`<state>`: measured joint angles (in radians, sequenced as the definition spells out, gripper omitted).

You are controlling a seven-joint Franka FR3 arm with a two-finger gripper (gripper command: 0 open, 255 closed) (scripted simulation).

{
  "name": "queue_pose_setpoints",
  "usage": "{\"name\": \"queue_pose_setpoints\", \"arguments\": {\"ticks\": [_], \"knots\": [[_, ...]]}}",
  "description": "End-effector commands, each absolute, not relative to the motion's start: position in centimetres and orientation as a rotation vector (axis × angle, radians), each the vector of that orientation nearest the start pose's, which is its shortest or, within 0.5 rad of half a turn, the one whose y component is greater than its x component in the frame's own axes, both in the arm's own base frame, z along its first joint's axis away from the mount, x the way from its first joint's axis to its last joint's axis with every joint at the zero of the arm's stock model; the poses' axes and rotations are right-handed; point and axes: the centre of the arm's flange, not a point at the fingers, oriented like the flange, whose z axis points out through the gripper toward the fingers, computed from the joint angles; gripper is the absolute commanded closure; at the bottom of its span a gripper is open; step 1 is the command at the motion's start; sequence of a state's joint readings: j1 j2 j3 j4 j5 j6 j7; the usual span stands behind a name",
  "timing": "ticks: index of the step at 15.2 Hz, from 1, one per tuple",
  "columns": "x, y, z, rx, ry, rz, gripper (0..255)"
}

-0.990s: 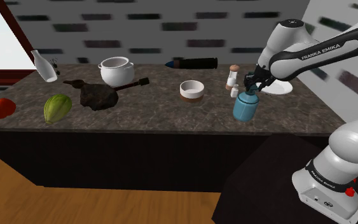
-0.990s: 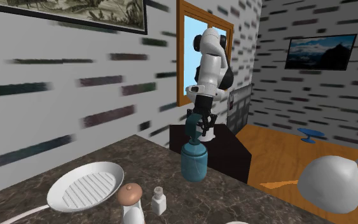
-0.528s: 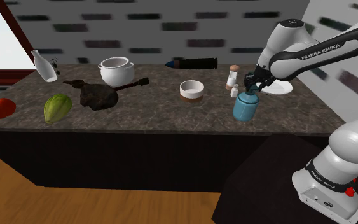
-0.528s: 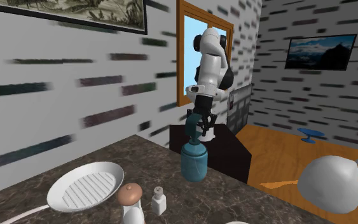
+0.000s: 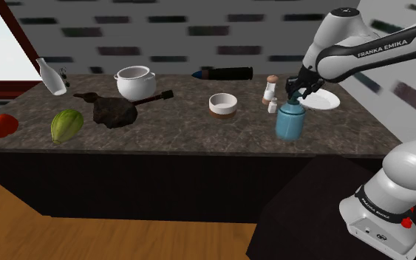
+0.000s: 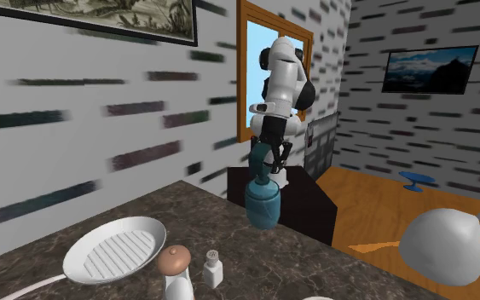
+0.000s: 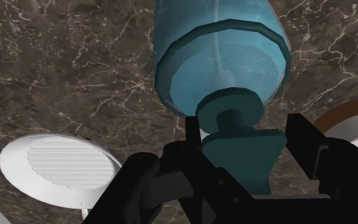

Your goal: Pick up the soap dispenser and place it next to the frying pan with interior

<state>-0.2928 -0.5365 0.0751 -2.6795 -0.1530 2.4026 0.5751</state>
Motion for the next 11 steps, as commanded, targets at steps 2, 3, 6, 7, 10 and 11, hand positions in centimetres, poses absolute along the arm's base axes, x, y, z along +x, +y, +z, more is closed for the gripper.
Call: {"name": "queue_pose_setpoints", "arguments": {"ticks": [2, 3, 6, 7, 10, 11], "knots": [[38.0, -8.6, 44.3, -3.024, 1.101, -0.453, 255], [38.0, -8.6, 44.9, -3.024, 1.101, -0.453, 255], [38.0, -8.6, 46.4, -3.024, 1.101, -0.453, 255], [38.0, -8.6, 47.0, -3.024, 1.101, -0.453, 255], [38.0, -8.6, 48.5, -3.024, 1.101, -0.453, 255], [38.0, -8.6, 49.1, -3.024, 1.101, -0.453, 255]]}}
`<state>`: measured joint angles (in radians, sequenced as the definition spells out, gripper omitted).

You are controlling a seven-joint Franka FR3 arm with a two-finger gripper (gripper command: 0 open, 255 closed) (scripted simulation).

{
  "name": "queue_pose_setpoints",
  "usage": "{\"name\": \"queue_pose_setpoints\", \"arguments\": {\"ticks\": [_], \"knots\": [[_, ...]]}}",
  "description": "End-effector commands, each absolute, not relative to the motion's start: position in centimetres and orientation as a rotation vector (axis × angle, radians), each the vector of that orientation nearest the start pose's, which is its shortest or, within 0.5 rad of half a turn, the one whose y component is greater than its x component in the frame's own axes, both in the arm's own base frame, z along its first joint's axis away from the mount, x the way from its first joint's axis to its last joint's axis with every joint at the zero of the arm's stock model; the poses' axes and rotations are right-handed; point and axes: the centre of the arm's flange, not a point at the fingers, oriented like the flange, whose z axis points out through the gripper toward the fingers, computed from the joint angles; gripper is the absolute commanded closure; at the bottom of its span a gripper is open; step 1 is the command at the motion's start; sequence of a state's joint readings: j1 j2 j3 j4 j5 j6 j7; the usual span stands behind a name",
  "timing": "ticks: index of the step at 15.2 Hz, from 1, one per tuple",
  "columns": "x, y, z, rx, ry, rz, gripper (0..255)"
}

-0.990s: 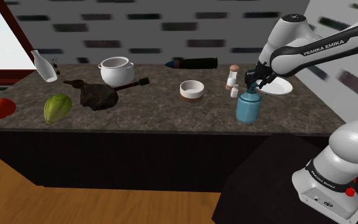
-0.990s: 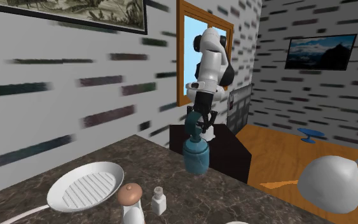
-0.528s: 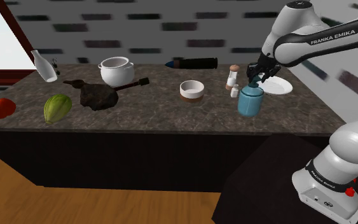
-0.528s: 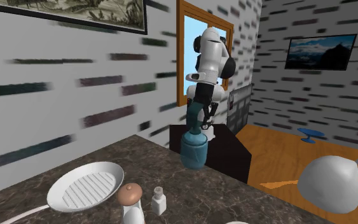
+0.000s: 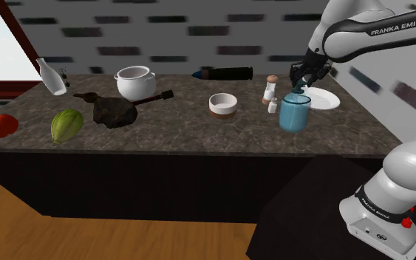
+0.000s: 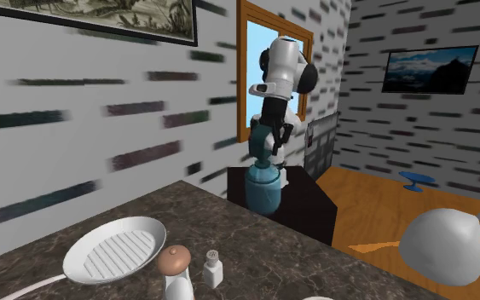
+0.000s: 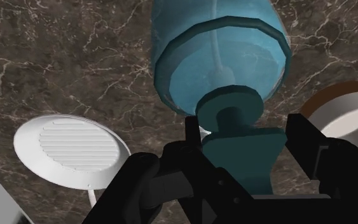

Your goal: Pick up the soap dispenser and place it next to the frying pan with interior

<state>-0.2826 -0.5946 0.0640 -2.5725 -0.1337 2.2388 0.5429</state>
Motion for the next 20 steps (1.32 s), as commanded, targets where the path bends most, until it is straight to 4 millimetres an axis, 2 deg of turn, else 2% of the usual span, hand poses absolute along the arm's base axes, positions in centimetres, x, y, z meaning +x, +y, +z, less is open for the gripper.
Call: {"name": "queue_pose_setpoints", "arguments": {"ticks": [1, 20], "knots": [[38.0, -8.6, 49.6, -3.024, 1.101, -0.453, 255], [38.0, -8.6, 59.6, -3.024, 1.101, -0.453, 255]]}}
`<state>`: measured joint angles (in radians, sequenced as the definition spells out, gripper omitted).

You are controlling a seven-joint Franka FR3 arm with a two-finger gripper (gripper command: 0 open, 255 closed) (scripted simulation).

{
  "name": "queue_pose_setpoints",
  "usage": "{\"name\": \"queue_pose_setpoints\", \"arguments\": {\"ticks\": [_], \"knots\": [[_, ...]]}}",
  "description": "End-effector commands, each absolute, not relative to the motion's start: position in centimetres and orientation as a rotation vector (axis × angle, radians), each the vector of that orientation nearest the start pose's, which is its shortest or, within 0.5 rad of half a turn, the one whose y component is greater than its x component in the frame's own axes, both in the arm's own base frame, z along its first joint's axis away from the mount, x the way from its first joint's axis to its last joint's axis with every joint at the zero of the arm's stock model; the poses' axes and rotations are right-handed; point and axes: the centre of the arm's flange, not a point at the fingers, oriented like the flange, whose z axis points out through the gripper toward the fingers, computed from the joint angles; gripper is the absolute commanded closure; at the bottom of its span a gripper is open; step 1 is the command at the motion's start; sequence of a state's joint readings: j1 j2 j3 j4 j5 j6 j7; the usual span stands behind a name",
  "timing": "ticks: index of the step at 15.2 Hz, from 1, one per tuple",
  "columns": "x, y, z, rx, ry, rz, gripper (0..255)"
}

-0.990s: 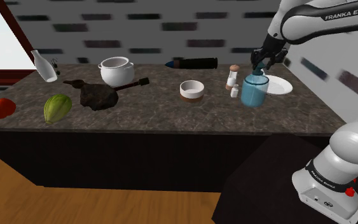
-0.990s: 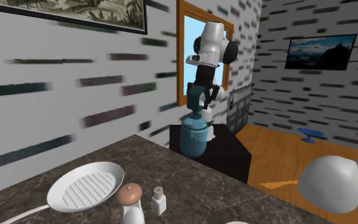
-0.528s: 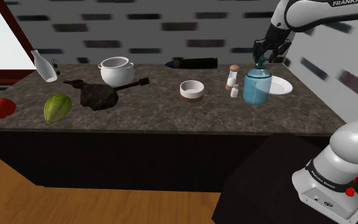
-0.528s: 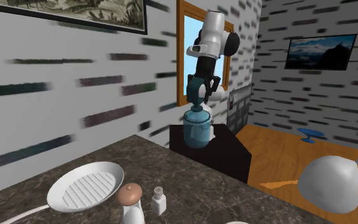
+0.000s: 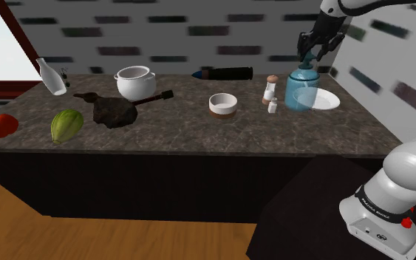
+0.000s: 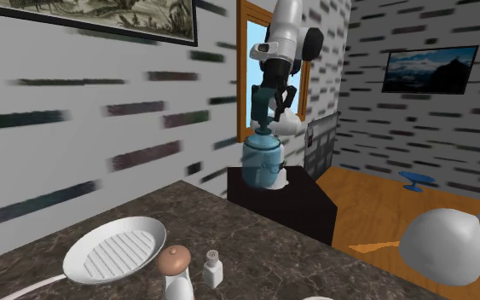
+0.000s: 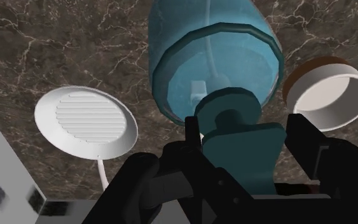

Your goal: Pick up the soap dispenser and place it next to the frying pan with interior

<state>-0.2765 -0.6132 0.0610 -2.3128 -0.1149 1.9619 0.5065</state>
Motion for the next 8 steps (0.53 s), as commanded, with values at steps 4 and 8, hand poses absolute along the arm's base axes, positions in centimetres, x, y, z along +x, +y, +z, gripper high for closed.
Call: {"name": "queue_pose_setpoints", "arguments": {"ticks": [4, 8], "knots": [[38.0, -8.6, 61.7, -3.024, 1.101, -0.453, 255], [38.0, -8.6, 63.9, -3.024, 1.101, -0.453, 255]]}}
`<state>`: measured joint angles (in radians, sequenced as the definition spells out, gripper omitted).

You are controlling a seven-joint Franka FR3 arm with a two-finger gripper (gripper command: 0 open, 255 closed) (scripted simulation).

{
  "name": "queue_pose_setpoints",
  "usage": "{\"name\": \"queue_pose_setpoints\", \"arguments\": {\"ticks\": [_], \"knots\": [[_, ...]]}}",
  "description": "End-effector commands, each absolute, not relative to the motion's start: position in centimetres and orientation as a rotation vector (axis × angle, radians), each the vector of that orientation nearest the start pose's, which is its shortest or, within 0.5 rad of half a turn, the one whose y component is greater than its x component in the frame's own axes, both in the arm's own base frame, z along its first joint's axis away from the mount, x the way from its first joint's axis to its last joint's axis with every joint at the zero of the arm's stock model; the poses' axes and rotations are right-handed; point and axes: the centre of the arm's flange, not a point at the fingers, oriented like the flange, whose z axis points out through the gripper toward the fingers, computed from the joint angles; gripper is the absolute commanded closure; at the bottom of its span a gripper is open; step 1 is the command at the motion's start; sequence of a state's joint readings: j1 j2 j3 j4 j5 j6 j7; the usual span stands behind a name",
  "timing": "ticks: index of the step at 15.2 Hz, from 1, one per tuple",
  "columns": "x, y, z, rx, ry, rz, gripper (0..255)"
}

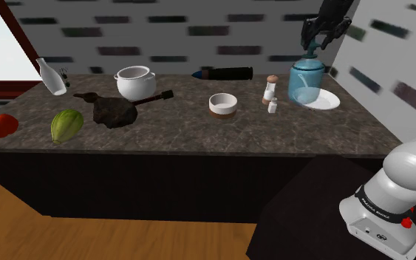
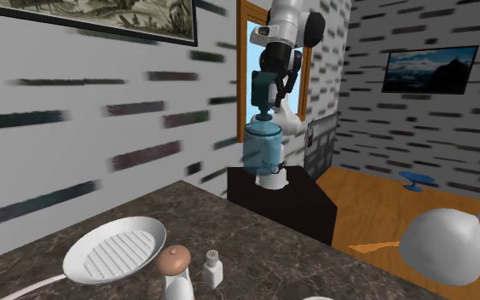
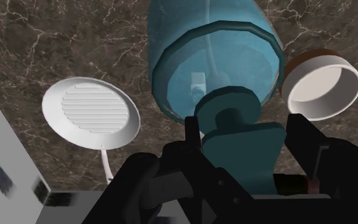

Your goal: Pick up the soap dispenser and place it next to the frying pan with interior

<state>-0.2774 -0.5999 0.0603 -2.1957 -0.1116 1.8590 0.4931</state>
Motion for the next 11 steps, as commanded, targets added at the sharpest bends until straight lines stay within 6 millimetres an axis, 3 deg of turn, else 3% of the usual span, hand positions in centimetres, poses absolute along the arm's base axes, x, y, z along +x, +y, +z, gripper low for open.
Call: {"name": "queue_pose_setpoints", "arguments": {"ticks": [1, 11], "knots": [[38.0, -8.6, 64.4, -3.024, 1.101, -0.453, 255], [38.0, -8.6, 69.7, -3.024, 1.101, -0.453, 255]]}}
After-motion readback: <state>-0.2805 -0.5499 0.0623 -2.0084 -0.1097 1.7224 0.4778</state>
